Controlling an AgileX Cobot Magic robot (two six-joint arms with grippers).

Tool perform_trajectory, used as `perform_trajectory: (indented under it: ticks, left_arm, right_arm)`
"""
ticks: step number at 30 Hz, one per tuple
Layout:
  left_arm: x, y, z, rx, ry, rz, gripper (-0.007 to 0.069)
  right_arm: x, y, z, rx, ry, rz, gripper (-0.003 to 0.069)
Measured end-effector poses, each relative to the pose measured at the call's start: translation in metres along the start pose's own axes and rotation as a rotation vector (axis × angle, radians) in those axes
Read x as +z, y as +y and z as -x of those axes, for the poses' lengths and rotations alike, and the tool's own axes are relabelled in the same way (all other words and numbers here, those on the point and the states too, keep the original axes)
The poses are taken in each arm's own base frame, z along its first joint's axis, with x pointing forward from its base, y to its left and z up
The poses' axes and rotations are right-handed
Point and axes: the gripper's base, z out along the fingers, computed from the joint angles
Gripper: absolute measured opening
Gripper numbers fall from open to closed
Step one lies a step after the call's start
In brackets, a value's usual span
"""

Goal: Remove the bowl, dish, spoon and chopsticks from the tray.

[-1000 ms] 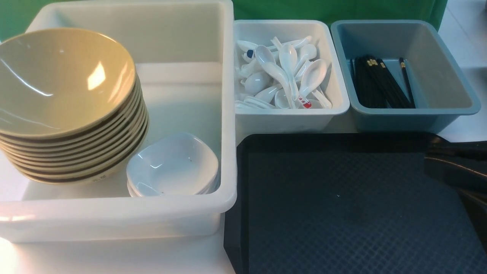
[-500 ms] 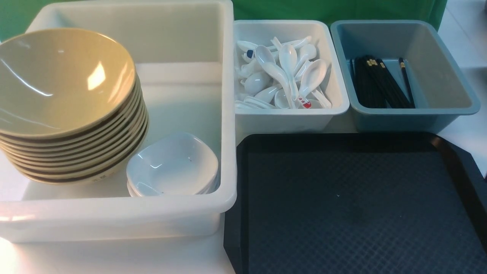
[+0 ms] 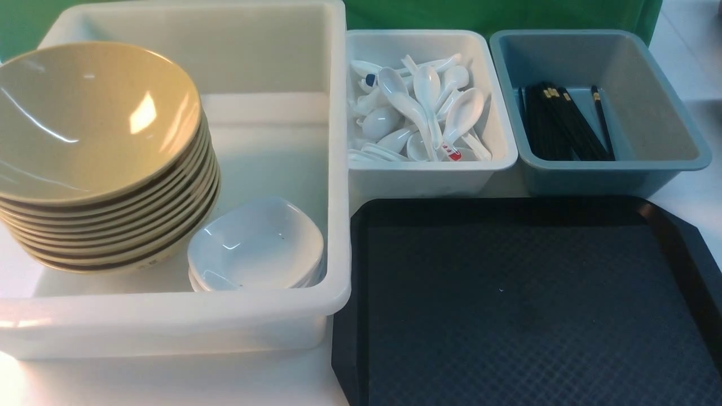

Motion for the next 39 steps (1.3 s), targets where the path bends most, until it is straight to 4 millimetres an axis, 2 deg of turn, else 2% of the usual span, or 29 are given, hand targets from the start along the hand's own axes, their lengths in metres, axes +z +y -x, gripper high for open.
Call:
perform_trajectory:
  ticks: [3, 20, 28, 39]
  left_arm:
    - [-0.0001, 0.0, -0.0001, 0.0, 0.0, 0.0, -0.0011]
    - [-0.0002, 0.0001, -0.0002, 0.0, -0.001, 0.0, -0.0011]
    - [-0.0002, 0.0001, -0.0002, 0.0, -0.001, 0.0, -0.0011]
    - [-0.0002, 0.0001, -0.0002, 0.0, -0.001, 0.0, -0.0011]
  right_arm:
    - [-0.0003, -0.0016, -0.0044, 0.001, 0.048, -0.019, 0.0045]
    - [-0.0002, -0.0005, -0.0044, -0.017, 0.047, -0.008, 0.0058]
    - [-0.0007, -0.0054, -0.0043, -0.077, 0.048, -0.094, 0.0063]
    - [-0.0004, -0.0027, -0.0044, -0.082, 0.048, -0.046, 0.0078]
